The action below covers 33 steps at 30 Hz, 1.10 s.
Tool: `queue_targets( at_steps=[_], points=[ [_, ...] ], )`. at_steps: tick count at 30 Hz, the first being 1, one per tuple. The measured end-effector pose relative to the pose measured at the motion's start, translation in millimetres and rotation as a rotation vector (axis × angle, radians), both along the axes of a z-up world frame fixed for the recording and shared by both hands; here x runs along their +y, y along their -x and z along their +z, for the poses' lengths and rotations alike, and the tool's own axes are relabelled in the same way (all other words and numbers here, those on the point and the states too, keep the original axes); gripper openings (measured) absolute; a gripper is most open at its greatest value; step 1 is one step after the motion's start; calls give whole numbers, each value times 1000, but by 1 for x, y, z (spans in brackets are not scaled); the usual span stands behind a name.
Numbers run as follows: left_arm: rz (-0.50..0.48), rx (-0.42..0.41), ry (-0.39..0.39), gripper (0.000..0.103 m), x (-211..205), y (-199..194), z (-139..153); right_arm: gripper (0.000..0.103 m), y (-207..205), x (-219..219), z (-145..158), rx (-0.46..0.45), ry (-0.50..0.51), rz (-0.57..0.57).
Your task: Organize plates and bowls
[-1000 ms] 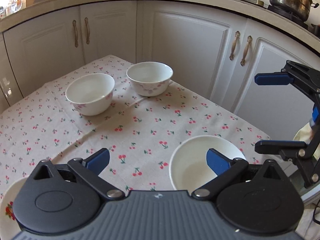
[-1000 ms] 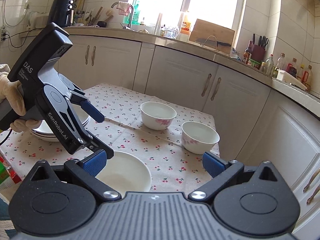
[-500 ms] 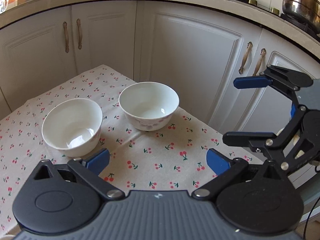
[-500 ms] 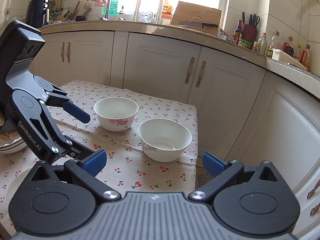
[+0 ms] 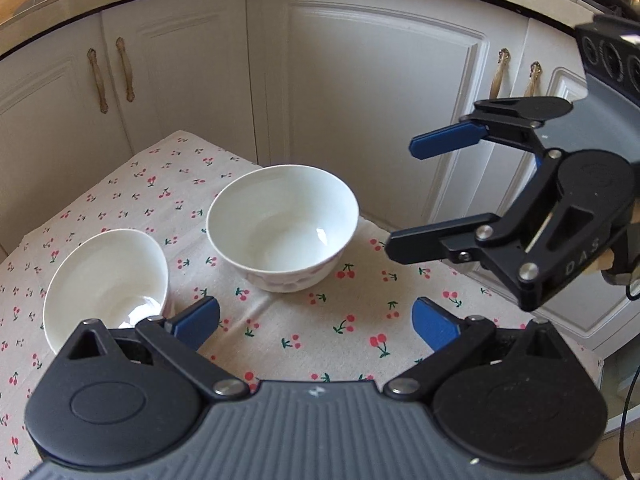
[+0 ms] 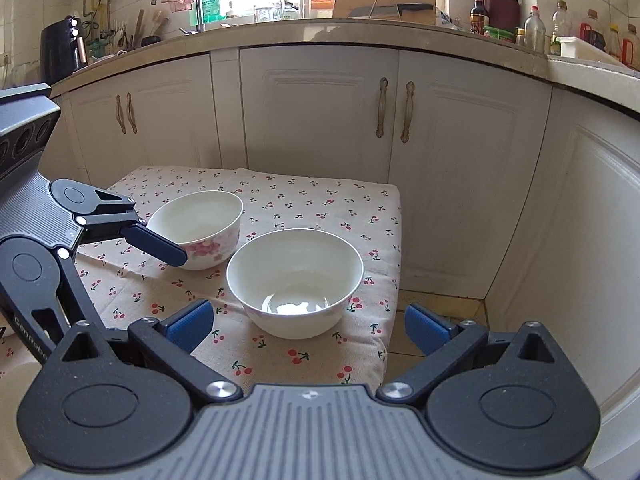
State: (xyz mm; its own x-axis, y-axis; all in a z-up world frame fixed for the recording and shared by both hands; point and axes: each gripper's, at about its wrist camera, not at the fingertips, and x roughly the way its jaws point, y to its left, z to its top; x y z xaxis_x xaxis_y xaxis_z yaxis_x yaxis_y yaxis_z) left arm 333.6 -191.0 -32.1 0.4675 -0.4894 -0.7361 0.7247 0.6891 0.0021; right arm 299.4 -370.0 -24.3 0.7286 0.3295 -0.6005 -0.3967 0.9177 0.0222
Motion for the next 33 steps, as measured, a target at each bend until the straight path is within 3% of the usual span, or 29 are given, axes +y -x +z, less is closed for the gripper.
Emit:
queue_targets(
  at_steps=[11,15,17,21,33],
  points=[
    [20,10,-38,89,-20,-22,-21,99,-67,4,-15,125,-26,50],
    [37,7,-35,89,-20,-27,-23,85,-90,4,-21,194,-51,44],
    [47,13,-26,88,-19,-30,-24,83,-99,6,-24,219,-51,43],
    [56,17,-14,81,-19,-33,-25,69,-108,11,-29,264,-60,59],
    [76,5,9,80,-19,-39,-25,64,-121,9,-25,348,-84,50]
  ],
)
